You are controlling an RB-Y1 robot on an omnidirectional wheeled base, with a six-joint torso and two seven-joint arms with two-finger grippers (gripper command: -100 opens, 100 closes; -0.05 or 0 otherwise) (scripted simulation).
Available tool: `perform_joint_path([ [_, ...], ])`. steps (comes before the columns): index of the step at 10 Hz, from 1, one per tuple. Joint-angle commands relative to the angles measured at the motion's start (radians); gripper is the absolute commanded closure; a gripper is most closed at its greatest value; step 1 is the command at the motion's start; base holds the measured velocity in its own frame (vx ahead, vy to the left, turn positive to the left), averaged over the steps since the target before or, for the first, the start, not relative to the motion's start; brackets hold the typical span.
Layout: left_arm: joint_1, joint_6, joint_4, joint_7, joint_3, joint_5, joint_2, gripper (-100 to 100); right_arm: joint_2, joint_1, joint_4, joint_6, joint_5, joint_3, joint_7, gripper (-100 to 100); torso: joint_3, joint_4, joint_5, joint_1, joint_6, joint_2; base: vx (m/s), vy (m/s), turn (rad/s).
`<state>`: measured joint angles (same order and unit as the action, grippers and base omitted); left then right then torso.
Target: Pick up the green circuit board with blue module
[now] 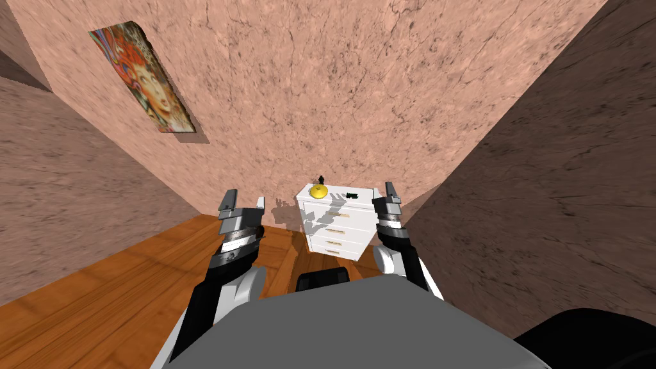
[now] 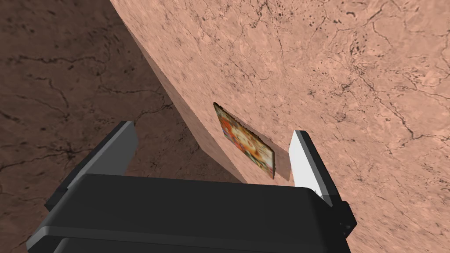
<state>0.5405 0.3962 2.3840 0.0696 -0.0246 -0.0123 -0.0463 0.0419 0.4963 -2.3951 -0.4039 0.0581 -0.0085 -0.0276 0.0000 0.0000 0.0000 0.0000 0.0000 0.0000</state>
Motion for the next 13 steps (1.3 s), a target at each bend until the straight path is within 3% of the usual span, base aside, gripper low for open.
perform_joint_path([
  [1, 0.0, 0.0, 0.0, 0.0, 0.0, 0.0, 0.0, 0, -0.048, 0.003, 0.011, 0.003, 0.005, -0.013, 0.0, -100, 0.0, 0.0, 0.0, 0.0, 0.0, 0.0, -0.003, 0.008, 0.016],
  [6, 0.0, 0.0, 0.0, 0.0, 0.0, 0.0, 0.0, 0, -0.165, 0.016, 0.054, 0.011, 0.024, -0.062, 0.002, -100, 0.0, 0.0, 0.0, 0.001, 0.0, 0.001, -0.01, 0.021, 0.014],
  [8, 0.0, 0.0, 0.0, 0.0, 0.0, 0.0, 0.0, 0, -0.236, 0.029, 0.1, 0.018, 0.045, -0.111, 0.004, -100, 0.0, 0.0, 0.0, 0.001, 0.0, 0.001, -0.011, 0.032, 0.031],
  [9, 0.0, 0.0, 0.0, 0.0, 0.0, 0.0, 0.0, 0, -0.253, 0.029, 0.1, 0.018, 0.045, -0.111, 0.004, -100, 0.001, 0.0, 0.0, 0.002, 0.0, 0.001, -0.012, 0.029, 0.006],
  [12, 0.0, 0.0, 0.0, 0.0, 0.0, 0.0, 0.0, 0, -0.34, 0.046, 0.156, 0.024, 0.071, -0.169, 0.008, -100, 0.0, 0.0, 0.0, 0.002, 0.0, 0.0, -0.007, 0.033, 0.019],
  [13, 0.0, 0.0, 0.0, 0.0, 0.0, 0.0, 0.0, 0, -0.349, 0.046, 0.156, 0.024, 0.071, -0.169, 0.008, -100, 0.0, 0.0, 0.0, 0.002, 0.0, 0.001, -0.006, 0.029, 0.012],
])
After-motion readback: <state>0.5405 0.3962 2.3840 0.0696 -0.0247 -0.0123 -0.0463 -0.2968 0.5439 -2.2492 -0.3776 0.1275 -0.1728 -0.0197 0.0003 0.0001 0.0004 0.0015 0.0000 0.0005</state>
